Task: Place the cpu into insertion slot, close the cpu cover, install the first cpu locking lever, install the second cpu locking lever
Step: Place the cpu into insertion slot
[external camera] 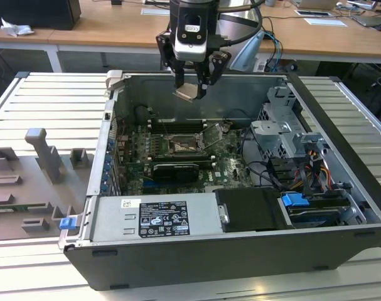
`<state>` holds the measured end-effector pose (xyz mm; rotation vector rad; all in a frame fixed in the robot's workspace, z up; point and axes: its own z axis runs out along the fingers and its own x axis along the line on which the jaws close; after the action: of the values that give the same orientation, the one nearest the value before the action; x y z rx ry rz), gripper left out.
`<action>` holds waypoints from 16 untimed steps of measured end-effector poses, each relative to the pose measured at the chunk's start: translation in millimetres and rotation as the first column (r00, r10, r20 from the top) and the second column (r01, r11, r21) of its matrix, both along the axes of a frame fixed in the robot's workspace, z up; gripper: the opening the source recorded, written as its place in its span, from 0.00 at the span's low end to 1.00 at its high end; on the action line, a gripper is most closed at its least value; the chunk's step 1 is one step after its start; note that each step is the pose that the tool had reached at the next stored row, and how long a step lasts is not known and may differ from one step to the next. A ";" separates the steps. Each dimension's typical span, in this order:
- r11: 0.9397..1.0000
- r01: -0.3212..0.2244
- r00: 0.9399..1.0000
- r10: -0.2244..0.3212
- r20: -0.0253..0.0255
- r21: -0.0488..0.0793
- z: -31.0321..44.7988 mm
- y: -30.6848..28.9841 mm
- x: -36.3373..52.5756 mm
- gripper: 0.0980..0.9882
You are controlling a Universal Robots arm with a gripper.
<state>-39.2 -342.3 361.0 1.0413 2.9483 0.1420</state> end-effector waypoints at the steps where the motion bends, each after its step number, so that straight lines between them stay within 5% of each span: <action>1: 1.000 0.006 1.000 -0.006 0.000 0.000 -0.1 0.0 0.0 0.50; 16: 0.995 0.104 0.995 -0.104 0.000 0.000 -2.9 0.0 0.0 0.50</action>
<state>-39.2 -342.3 358.1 1.1921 2.8857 0.1406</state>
